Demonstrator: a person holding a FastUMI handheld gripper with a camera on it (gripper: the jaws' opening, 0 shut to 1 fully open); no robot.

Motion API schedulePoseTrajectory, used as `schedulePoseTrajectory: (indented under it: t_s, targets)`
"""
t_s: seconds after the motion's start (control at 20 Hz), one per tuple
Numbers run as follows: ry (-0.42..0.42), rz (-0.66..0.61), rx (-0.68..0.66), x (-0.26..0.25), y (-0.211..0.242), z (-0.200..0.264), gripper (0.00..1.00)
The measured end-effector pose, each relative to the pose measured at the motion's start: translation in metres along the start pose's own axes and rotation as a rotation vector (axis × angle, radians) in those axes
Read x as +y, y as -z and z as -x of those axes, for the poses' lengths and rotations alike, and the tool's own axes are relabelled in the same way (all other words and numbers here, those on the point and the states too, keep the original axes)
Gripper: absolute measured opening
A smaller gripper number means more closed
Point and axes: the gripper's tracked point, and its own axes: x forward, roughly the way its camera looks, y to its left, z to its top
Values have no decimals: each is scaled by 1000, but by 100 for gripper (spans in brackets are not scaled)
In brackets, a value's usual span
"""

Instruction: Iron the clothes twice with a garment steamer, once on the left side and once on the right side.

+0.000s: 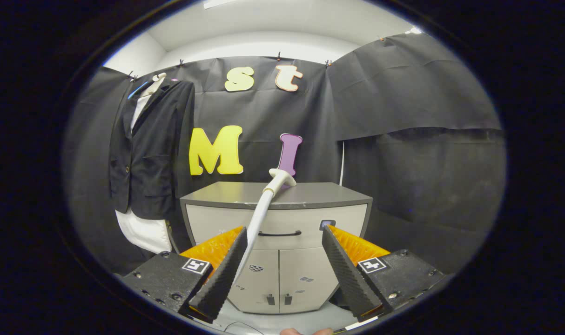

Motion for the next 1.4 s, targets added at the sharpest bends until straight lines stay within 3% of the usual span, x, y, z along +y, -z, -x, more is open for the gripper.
schedulePoseTrajectory:
  t_s: [0.4,0.7,0.9,1.4]
  targets:
    - [101,26,18,10,-22,-21,100]
    - [129,-152,19,28,-65,-40,100]
    - [112,-130,102,37,-80,-74,100]
    - [-32,-148,305,50,-94,-222,100]
